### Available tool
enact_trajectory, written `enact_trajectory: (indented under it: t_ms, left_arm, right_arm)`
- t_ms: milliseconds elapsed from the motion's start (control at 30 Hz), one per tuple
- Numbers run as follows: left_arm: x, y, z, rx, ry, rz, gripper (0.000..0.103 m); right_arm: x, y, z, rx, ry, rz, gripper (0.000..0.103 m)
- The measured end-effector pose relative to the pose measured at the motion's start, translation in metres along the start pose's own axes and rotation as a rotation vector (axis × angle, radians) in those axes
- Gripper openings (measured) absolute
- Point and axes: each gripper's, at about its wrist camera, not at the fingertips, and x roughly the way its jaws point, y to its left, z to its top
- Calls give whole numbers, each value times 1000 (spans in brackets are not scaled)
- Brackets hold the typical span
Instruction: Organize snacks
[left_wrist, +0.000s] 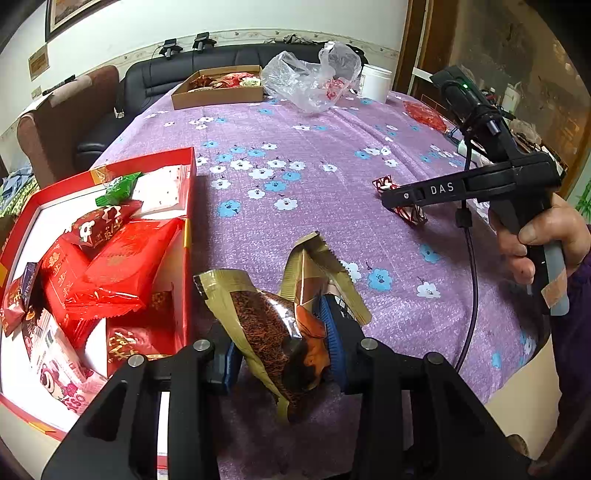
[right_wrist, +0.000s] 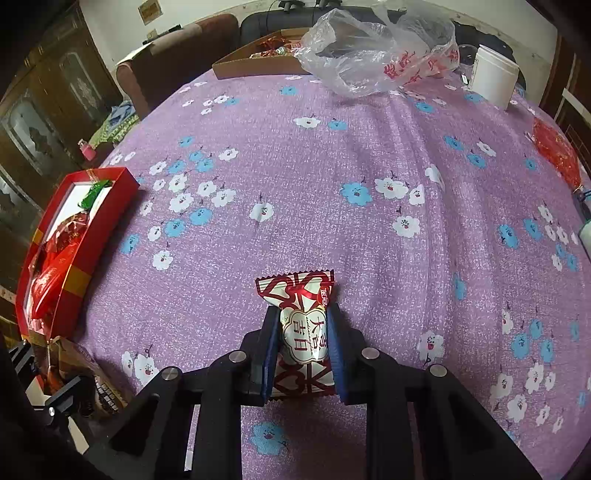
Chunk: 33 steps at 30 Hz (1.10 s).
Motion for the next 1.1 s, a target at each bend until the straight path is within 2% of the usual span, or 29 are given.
enact_trajectory:
  t_ms: [267,1100]
  left_arm:
    - [-1,-4,-2,-3,-17,24,37]
    - [3,-7,2,5,-19,5,37]
  right_arm:
    - [1,1,0,-30,-1,3,26]
    - [-1,2,-1,-21,-6,-8,25]
